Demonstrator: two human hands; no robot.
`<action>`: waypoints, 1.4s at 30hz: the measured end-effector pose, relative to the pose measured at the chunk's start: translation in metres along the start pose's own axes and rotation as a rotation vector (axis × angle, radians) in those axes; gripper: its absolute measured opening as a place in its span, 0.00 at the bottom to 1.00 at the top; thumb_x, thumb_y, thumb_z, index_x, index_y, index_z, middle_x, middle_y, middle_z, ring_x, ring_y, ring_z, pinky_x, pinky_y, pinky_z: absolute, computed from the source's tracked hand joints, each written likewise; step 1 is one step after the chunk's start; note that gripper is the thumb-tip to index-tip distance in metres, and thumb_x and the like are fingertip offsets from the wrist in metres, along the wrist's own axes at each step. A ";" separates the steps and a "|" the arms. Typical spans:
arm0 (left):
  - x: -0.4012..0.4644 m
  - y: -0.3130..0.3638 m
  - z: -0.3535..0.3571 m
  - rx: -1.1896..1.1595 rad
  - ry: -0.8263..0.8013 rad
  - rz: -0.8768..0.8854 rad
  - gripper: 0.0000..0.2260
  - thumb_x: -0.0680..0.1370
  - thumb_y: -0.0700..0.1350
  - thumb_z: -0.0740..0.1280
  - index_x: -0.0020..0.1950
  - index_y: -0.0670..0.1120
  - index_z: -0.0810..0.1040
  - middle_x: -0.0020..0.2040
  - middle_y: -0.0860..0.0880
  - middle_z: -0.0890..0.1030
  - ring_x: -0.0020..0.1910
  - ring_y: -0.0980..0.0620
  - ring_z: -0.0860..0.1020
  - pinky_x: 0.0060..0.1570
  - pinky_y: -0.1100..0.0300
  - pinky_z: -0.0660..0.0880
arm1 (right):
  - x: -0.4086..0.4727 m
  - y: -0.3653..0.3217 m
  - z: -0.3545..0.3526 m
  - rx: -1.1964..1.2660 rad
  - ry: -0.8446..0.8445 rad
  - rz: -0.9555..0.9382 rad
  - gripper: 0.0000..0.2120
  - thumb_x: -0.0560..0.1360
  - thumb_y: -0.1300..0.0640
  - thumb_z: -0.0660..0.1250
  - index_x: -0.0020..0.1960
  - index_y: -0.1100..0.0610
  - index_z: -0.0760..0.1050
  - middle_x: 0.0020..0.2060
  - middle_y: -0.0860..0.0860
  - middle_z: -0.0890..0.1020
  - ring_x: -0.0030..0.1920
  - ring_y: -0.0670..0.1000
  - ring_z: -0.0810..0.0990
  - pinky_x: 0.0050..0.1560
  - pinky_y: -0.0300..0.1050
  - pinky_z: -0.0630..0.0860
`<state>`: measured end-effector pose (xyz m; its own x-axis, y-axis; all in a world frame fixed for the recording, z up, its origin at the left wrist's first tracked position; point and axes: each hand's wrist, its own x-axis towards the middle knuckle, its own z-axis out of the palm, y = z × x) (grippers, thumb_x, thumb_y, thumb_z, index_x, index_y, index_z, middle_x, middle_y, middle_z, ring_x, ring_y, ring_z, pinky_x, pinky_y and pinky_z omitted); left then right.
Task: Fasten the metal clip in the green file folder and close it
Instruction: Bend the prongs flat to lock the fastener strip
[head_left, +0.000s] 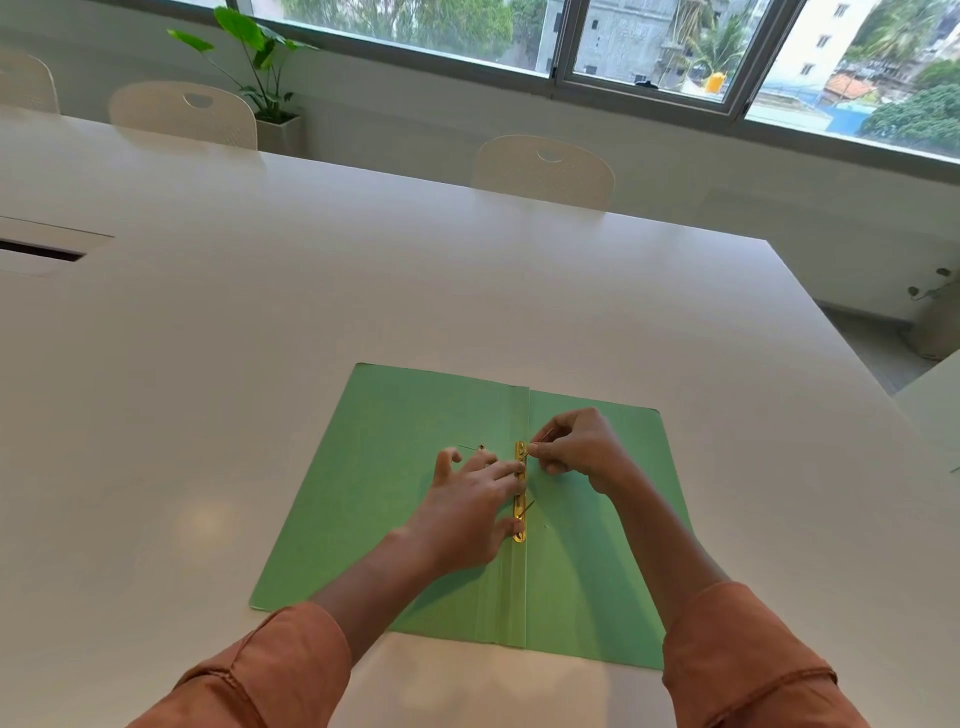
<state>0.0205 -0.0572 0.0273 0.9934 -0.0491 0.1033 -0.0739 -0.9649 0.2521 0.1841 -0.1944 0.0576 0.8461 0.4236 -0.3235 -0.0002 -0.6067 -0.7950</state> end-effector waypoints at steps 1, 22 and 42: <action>0.000 0.001 -0.001 0.000 -0.009 -0.004 0.24 0.80 0.60 0.65 0.75 0.55 0.73 0.79 0.58 0.69 0.78 0.52 0.64 0.70 0.44 0.54 | 0.002 -0.001 -0.001 -0.018 -0.006 0.003 0.08 0.70 0.66 0.81 0.44 0.68 0.84 0.31 0.56 0.84 0.27 0.48 0.81 0.29 0.38 0.80; 0.003 0.002 -0.005 -0.004 -0.070 -0.016 0.23 0.81 0.60 0.65 0.75 0.55 0.73 0.80 0.56 0.68 0.79 0.51 0.63 0.73 0.41 0.52 | 0.025 -0.032 0.011 -0.613 -0.069 -0.241 0.04 0.70 0.67 0.79 0.40 0.61 0.86 0.34 0.57 0.87 0.30 0.52 0.85 0.36 0.49 0.87; 0.001 0.003 -0.004 0.006 -0.059 -0.010 0.23 0.81 0.59 0.65 0.75 0.55 0.73 0.81 0.56 0.67 0.79 0.51 0.64 0.72 0.41 0.52 | 0.042 -0.047 0.001 -0.152 -0.271 0.494 0.05 0.77 0.68 0.73 0.43 0.63 0.81 0.37 0.55 0.83 0.37 0.48 0.81 0.28 0.37 0.82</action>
<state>0.0213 -0.0591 0.0318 0.9976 -0.0545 0.0436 -0.0636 -0.9669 0.2472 0.2195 -0.1473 0.0806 0.5988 0.2107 -0.7727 -0.2664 -0.8575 -0.4402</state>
